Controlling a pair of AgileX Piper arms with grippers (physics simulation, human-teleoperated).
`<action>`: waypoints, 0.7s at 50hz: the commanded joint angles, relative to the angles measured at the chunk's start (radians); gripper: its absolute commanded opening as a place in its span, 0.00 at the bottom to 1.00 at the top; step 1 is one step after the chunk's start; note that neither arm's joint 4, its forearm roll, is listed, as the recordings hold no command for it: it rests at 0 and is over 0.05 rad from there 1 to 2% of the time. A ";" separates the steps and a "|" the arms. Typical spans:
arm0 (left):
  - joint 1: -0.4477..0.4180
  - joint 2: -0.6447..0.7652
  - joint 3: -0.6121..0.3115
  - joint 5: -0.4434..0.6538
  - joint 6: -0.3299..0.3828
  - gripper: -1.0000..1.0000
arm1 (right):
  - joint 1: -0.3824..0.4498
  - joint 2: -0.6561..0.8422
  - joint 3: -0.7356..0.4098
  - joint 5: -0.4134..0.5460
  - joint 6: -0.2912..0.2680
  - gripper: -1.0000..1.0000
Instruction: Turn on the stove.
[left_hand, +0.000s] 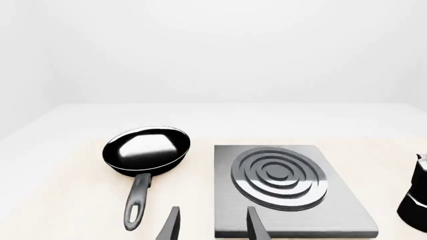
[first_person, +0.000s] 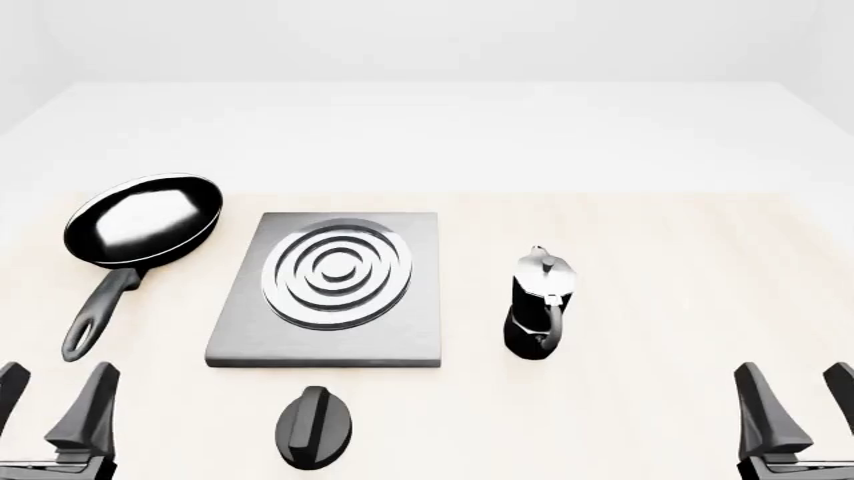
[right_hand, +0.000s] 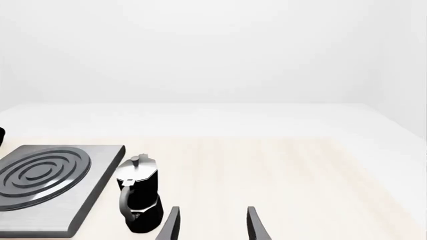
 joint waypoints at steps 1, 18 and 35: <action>-0.008 0.026 -0.015 0.003 -0.001 1.00 | -0.001 0.010 -0.003 -0.004 -0.007 1.00; -0.035 0.500 -0.136 -0.110 -0.091 1.00 | -0.015 0.007 -0.002 -0.002 -0.005 1.00; -0.101 0.587 -0.202 -0.009 -0.140 1.00 | -0.022 0.003 -0.002 0.001 -0.015 1.00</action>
